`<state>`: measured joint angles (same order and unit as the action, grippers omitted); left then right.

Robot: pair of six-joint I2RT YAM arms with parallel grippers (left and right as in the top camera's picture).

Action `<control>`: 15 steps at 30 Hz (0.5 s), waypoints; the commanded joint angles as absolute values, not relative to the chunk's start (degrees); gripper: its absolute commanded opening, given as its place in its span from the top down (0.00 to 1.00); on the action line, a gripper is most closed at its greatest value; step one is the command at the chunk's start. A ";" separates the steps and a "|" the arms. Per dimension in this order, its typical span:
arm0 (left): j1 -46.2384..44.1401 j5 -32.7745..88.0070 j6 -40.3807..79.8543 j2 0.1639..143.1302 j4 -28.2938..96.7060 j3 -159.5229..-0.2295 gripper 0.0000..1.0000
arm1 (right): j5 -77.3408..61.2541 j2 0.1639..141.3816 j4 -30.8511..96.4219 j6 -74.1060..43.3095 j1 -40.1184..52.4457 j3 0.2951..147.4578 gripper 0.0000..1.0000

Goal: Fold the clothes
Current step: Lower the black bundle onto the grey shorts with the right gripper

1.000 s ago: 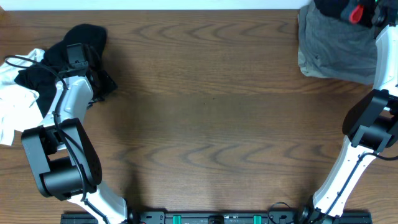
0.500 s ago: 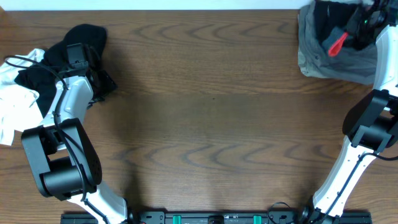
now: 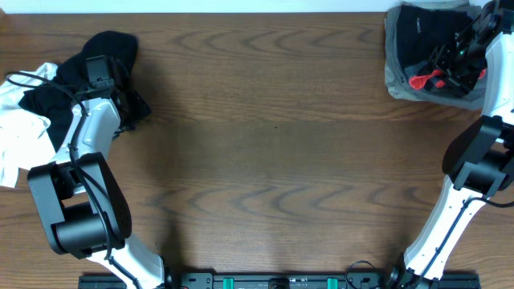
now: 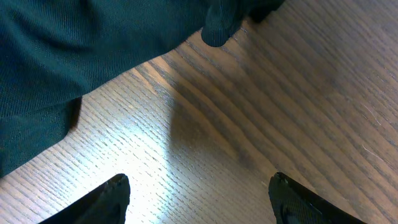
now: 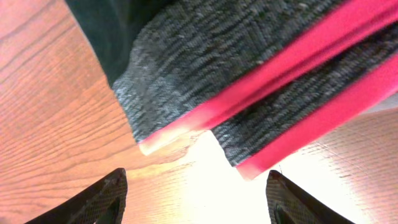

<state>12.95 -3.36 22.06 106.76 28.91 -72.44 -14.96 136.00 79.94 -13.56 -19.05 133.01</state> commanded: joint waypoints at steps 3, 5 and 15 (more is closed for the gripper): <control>12.78 -3.42 21.71 107.11 28.84 -71.83 0.27 | -16.36 129.29 78.78 -11.94 -20.27 133.56 0.32; 12.78 -3.42 21.71 107.11 28.84 -71.83 0.27 | -14.90 127.00 77.52 -12.05 -21.15 133.56 0.31; 12.78 -3.42 21.71 107.11 28.84 -71.83 0.27 | -22.96 127.33 68.29 -5.58 -29.65 131.55 0.27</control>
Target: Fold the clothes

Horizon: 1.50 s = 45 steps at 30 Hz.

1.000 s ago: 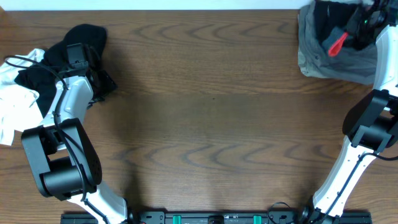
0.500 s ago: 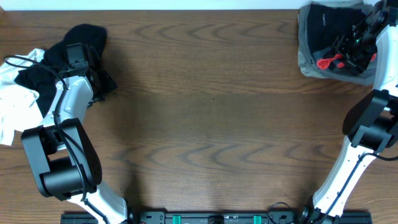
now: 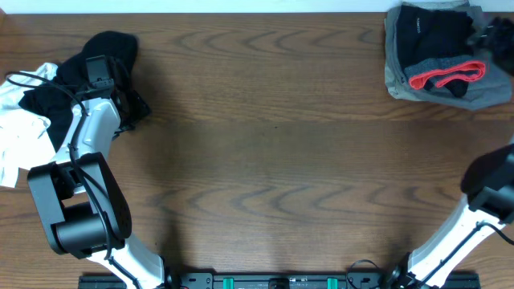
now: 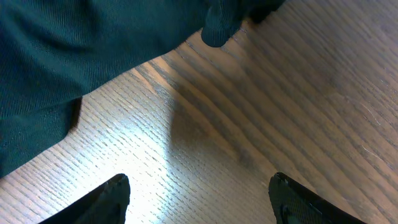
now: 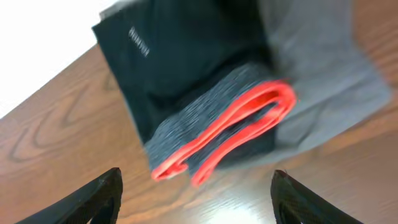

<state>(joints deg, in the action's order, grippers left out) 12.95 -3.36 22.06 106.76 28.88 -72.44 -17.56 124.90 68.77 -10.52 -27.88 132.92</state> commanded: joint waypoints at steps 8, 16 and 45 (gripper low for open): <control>12.78 -3.42 21.74 107.11 28.84 -71.83 0.27 | -31.46 137.10 65.08 6.02 -33.52 131.13 0.34; 12.78 -3.42 21.71 107.11 29.63 -71.83 0.27 | -31.51 140.40 57.78 6.96 -34.61 131.13 0.43; 12.78 -3.42 21.74 107.11 29.54 -71.83 0.27 | -15.77 144.49 64.12 -1.89 -35.14 131.15 0.99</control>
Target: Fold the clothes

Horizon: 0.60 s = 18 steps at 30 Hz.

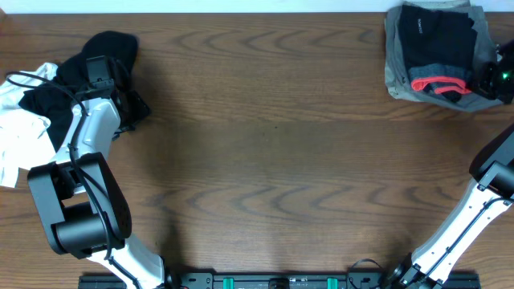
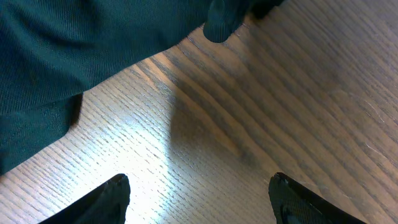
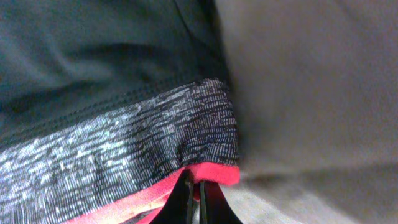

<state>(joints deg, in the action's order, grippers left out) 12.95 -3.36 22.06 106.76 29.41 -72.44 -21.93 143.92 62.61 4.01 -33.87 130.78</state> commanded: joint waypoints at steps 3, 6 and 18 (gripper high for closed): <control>12.78 -3.42 21.74 107.11 29.45 -71.83 0.27 | -15.49 144.38 67.68 -5.85 -36.75 131.15 0.99; 12.78 -3.42 21.74 107.11 29.06 -71.83 0.27 | -15.92 144.33 68.58 -6.00 -37.01 131.15 0.98; 12.78 -3.42 21.71 107.11 28.84 -71.83 0.27 | -16.01 140.73 65.52 -5.32 -36.73 135.00 0.52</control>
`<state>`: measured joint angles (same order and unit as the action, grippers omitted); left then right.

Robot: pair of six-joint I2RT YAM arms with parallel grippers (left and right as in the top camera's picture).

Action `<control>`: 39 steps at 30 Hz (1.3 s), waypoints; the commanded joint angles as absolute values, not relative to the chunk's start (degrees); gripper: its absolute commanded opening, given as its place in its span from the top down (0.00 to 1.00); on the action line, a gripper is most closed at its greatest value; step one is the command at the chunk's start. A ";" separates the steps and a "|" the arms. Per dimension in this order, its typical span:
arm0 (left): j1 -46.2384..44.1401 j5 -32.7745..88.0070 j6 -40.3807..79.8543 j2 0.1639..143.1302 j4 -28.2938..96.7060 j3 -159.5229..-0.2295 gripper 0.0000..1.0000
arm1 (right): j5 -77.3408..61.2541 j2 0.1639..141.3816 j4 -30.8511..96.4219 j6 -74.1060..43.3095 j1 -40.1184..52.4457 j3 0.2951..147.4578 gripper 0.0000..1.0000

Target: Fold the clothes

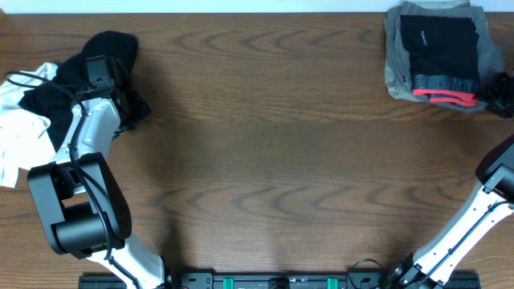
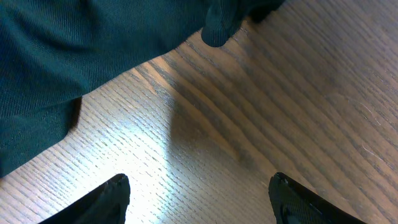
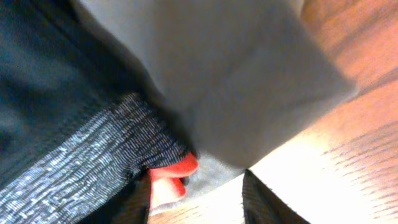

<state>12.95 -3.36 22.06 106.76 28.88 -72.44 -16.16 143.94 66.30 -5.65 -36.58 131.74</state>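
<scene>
A folded stack sits at the table's far right corner: a grey garment with a black garment on top, its heathered band edged in red. My right gripper is at the stack's right edge, open; in the right wrist view the gripper has the red edge and grey cloth just ahead of its fingers. At the far left my left gripper stands open beside the dark clothing; the wrist view shows that gripper over bare wood, dark cloth just ahead.
A heap of unfolded clothes lies at the left edge: black pieces and a white garment. The wooden table spreads between heap and stack. The stack lies close to the table's back and right edges.
My right gripper, which was shut on the red-edged band, is now open. The black garment has shifted right and toward me on the grey one. The left arm has not moved.
The right gripper was first open low over the red-edged band, then open and higher, off the stack's right side. Then it was shut on the band's right end. Now it is open and the black garment lies spread wider. The left gripper stayed open by the heap.
</scene>
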 commanded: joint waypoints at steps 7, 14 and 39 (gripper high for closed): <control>12.78 -3.42 21.71 107.11 28.58 -71.83 0.27 | -22.55 136.27 61.34 4.14 -33.89 137.80 0.51; 12.78 -3.42 21.74 107.11 28.36 -71.83 0.27 | -22.31 136.09 53.47 14.57 -26.13 137.34 0.44; 12.78 -3.42 21.71 107.11 27.77 -71.83 0.27 | -6.68 136.09 61.21 3.64 -15.99 122.10 0.48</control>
<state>12.95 -3.36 22.06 106.76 27.81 -72.44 -6.00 136.68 60.97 6.72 -16.27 124.81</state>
